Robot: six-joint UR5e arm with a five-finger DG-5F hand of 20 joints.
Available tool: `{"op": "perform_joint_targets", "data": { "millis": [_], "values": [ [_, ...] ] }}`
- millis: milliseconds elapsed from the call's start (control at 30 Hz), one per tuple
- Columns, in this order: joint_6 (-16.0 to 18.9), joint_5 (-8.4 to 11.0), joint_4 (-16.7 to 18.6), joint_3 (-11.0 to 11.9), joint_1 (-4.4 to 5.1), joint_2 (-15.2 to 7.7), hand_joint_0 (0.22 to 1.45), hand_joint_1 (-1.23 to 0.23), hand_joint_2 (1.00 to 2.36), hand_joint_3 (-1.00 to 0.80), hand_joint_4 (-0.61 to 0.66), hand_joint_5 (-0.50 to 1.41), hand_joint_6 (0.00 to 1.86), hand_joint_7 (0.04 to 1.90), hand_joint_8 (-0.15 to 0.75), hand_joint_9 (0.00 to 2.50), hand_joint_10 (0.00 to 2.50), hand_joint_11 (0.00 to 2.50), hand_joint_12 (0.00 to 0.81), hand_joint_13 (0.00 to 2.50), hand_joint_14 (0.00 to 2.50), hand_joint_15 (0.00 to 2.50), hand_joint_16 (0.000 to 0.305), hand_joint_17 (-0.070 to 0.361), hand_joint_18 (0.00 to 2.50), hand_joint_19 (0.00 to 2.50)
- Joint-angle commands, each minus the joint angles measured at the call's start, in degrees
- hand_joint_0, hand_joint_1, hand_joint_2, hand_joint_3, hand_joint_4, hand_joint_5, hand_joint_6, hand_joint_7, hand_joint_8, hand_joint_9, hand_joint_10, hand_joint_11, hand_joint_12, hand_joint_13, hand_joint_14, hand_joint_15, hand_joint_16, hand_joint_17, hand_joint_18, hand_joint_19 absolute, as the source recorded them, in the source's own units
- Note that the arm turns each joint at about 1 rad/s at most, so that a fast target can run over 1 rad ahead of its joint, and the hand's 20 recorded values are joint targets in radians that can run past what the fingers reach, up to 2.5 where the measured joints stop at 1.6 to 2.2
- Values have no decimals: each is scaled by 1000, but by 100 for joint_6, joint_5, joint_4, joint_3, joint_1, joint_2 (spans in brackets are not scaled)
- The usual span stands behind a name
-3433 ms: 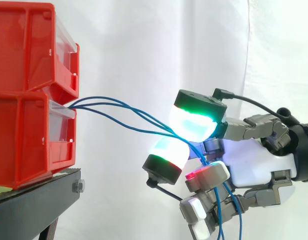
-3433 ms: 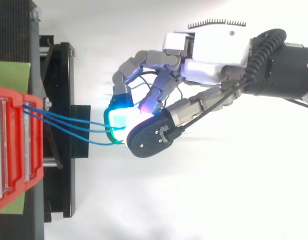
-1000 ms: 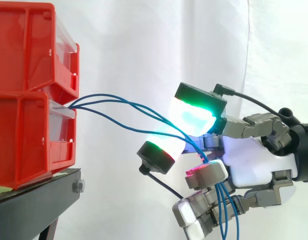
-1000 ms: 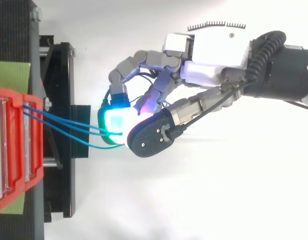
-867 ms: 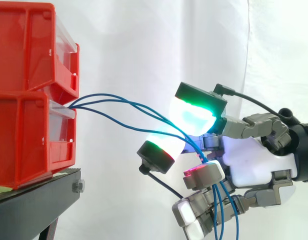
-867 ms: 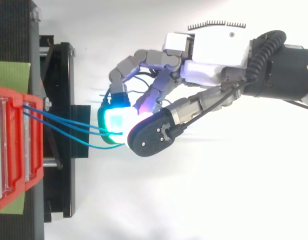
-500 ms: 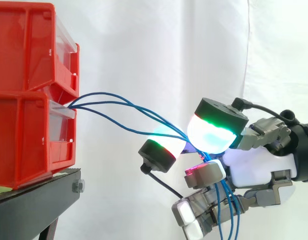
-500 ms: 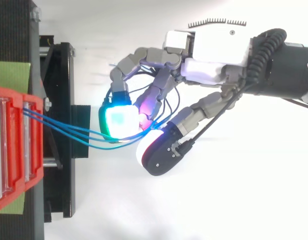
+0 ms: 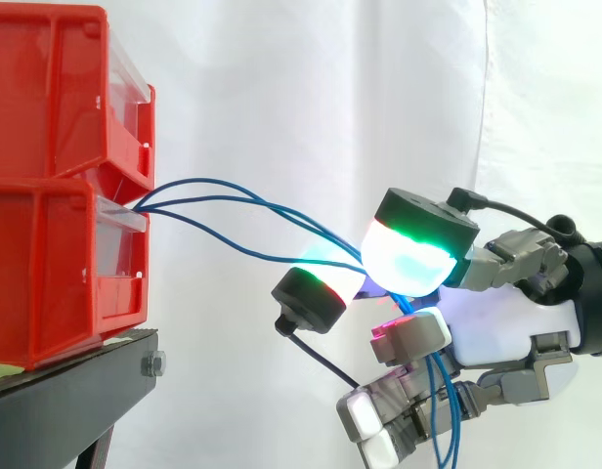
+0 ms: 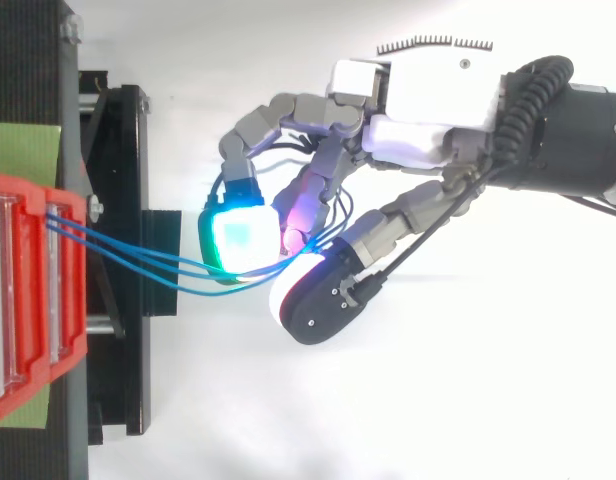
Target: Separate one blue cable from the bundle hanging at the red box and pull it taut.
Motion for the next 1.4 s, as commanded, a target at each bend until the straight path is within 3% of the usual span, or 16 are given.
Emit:
{"op": "perform_joint_targets", "data": {
  "millis": [0, 133, 433, 567, 667, 733, 833, 967, 1033, 1133, 1267, 1367],
  "values": [
    [1, 0, -22, 3, -1, 8, 691, -909, 1000, -500, -111, -152, 879, 968, 236, 1203, 18, 1072, 314, 839, 23, 675, 38, 85, 593, 636],
    [1, -9, -102, 3, -10, 43, 654, -934, 1000, -500, -60, -165, 840, 866, 239, 1137, 18, 1081, 319, 807, 23, 682, 39, 89, 575, 635],
    [-25, 0, -356, 11, -36, 227, 580, -937, 1000, -500, -50, -160, 786, 846, 241, 1115, 16, 1089, 322, 788, 23, 680, 41, 91, 565, 652],
    [-34, 0, -400, 20, -45, 263, 658, -808, 1000, -500, -82, -155, 795, 894, 247, 1134, 17, 1077, 321, 791, 21, 683, 40, 90, 562, 657],
    [-34, 0, -418, 20, -54, 280, 659, -818, 1004, -451, -88, -170, 835, 902, 254, 1137, 16, 1101, 332, 775, 22, 668, 41, 92, 562, 664],
    [-34, 0, -427, 20, -54, 280, 673, -855, 1007, -409, -60, -183, 851, 845, 250, 1044, 16, 1085, 347, 572, 19, 554, 42, 95, 433, 626],
    [-43, 0, -427, 20, -54, 280, 675, -931, 1000, -500, -30, -183, 819, 820, 245, 892, 14, 1004, 330, 323, 12, 350, 42, 94, 245, 511],
    [-78, 0, -418, 20, -54, 280, 602, -947, 1000, -500, -18, -183, 814, 816, 247, 849, 13, 986, 323, 195, 8, 234, 42, 95, 135, 425],
    [-104, 0, -418, 20, -54, 280, 486, -850, 1000, -500, 10, -183, 830, 738, 266, 820, 8, 920, 343, 125, 6, 202, 46, 104, 33, 413],
    [-175, 0, -418, 20, -54, 271, 461, -743, 1000, -500, 19, -163, 794, 762, 273, 821, 9, 829, 352, 97, 5, 171, 48, 109, 0, 385],
    [-271, 105, -400, 20, -45, 271, 533, -669, 1000, -500, -18, -155, 768, 836, 251, 818, 12, 801, 327, 85, 5, 169, 44, 99, 0, 378],
    [-298, 167, -418, 20, -36, 271, 630, -744, 1000, -500, -61, -156, 773, 884, 241, 816, 13, 803, 311, 90, 5, 168, 41, 93, 0, 382]
  ]
}}
